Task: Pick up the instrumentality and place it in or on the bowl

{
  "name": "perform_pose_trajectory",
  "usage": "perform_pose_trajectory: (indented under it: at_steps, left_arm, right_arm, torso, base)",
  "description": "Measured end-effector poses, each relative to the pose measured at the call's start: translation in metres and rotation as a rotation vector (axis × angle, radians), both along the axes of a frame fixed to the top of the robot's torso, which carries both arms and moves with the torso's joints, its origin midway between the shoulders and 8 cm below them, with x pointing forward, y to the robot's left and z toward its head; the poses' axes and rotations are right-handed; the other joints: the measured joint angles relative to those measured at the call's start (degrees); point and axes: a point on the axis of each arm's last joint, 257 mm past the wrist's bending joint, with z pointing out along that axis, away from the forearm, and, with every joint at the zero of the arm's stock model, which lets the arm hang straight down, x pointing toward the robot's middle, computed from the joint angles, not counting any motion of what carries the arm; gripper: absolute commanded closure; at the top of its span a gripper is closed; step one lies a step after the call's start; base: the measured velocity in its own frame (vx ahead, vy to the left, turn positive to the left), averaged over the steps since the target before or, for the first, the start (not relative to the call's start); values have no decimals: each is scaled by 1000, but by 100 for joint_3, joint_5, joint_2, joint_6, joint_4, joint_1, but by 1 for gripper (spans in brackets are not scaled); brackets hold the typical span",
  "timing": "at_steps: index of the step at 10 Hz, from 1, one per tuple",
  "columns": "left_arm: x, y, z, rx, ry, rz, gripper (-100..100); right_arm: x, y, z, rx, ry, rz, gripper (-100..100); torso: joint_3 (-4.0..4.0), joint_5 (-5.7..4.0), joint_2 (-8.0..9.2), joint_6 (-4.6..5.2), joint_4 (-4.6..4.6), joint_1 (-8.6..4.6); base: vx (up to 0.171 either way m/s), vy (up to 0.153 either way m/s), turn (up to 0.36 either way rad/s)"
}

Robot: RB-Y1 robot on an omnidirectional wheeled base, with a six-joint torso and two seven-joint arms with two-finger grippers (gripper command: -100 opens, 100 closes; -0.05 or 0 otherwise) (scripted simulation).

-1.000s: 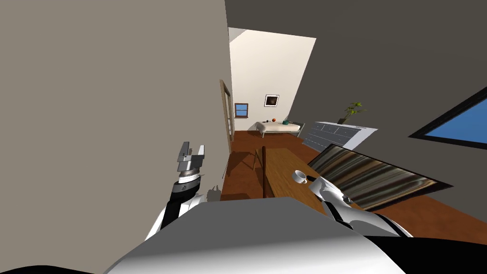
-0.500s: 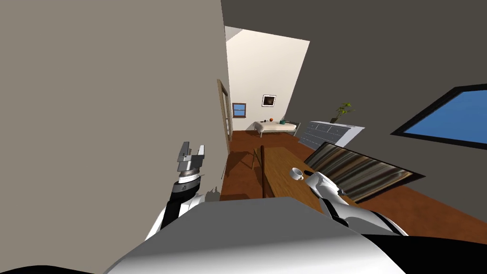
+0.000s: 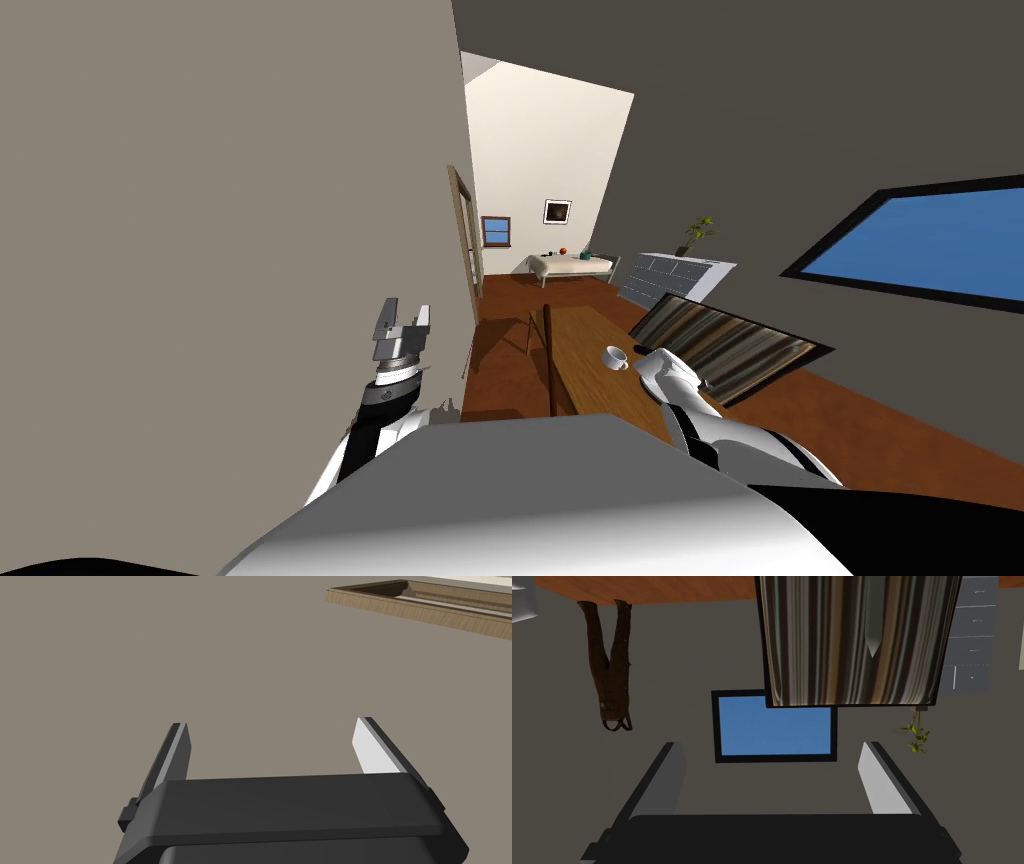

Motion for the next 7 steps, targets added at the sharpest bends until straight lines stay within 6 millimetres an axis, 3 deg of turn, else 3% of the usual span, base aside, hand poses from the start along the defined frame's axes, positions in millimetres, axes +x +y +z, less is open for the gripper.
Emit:
perform_pose_trajectory:
  at_steps: [1, 2, 7]
  left_arm:
    - [0, 0, 0, 0, 0, 0, 0]
    - [0, 0, 0, 0, 0, 0, 0]
    - [0, 0, 0, 0, 0, 0, 0]
  right_arm:
    - [5, 0, 3, -3, 9, 7, -100]
    - [5, 0, 4, -3, 10, 9, 0]
    - [5, 0, 4, -3, 10, 8, 0]
  torso:
    - [-1, -2, -1, -1, -1, -4]
    - [-2, -3, -4, -1, -1, -10]
    - [-4, -5, -7, -1, -2, -15]
  base:
    - [-6, 8, -8]
    - [0, 0, 0]
    - [0, 0, 0]
